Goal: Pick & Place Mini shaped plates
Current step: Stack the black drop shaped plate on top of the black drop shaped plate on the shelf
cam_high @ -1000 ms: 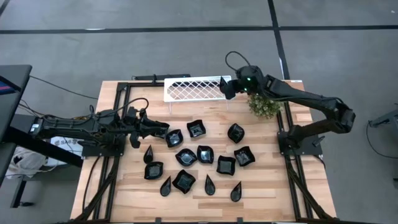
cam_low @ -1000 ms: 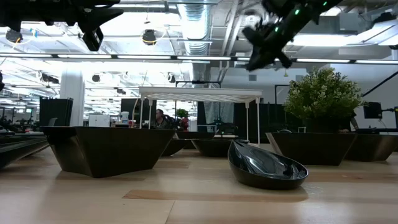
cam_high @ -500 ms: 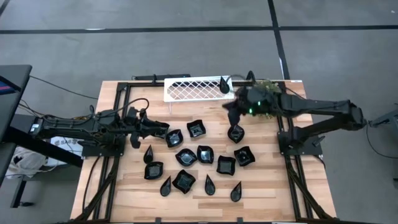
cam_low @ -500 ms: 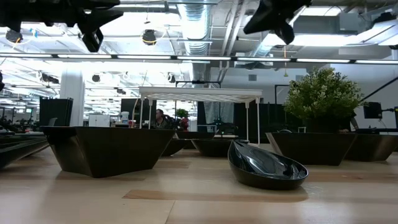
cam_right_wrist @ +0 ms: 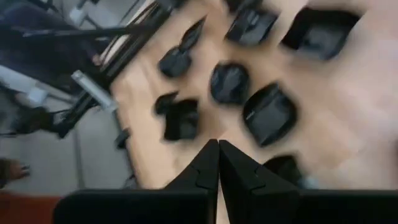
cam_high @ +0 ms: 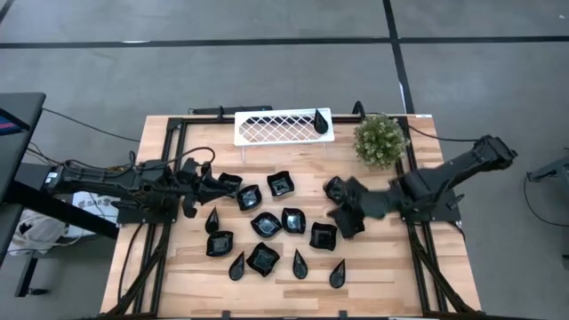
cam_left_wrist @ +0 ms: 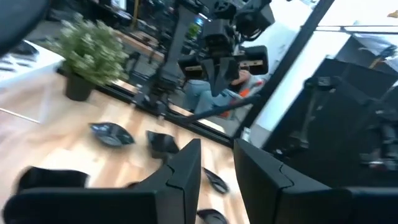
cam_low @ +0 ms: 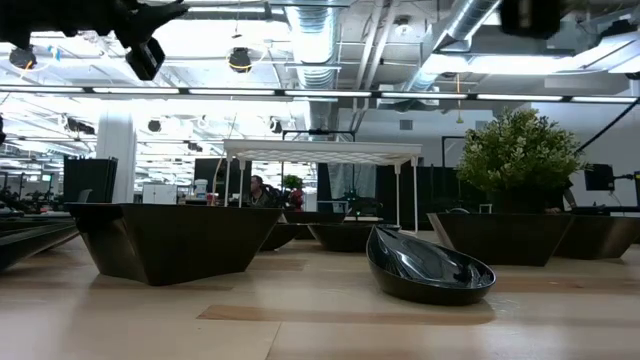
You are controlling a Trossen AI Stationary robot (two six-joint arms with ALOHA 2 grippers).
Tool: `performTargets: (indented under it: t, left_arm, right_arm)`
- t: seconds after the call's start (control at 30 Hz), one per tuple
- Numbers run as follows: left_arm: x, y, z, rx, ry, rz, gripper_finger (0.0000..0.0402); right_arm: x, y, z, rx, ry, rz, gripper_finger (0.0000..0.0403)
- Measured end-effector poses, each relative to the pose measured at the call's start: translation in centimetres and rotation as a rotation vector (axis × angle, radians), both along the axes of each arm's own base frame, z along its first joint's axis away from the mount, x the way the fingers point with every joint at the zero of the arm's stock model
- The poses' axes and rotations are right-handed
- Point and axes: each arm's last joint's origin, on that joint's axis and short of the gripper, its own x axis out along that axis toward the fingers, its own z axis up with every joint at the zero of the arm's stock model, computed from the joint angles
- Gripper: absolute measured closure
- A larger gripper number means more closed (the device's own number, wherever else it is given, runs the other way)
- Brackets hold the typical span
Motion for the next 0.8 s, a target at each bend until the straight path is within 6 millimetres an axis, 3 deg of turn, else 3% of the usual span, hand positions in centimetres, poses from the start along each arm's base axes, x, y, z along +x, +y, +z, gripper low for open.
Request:
performTargets:
  t: [0.13, 0.37, 0.6, 0.8]
  left_arm:
    - [-0.1, -0.8, 0.0, -0.022, 0.002, -0.052, 0.0305]
    - [-0.4, -2.0, 0.1, -0.024, -0.006, -0.13, 0.0305]
    - [-0.4, -2.2, 0.1, -0.023, -0.008, -0.138, 0.0305]
    - [-0.4, -2.2, 0.1, -0.019, -0.011, -0.139, 0.0305]
  right_arm:
    - [-1.2, 2.6, -0.9, 0.116, 0.089, -0.003, 0.0397]
    - [-2.3, 6.8, -4.6, 0.2, 0.329, -0.099, 0.0397]
    - [-1.8, 10.4, -8.7, 0.261, 0.46, -0.203, 0.0397]
    - [-0.9, 12.3, -11.6, 0.325, 0.556, -0.25, 0.0396]
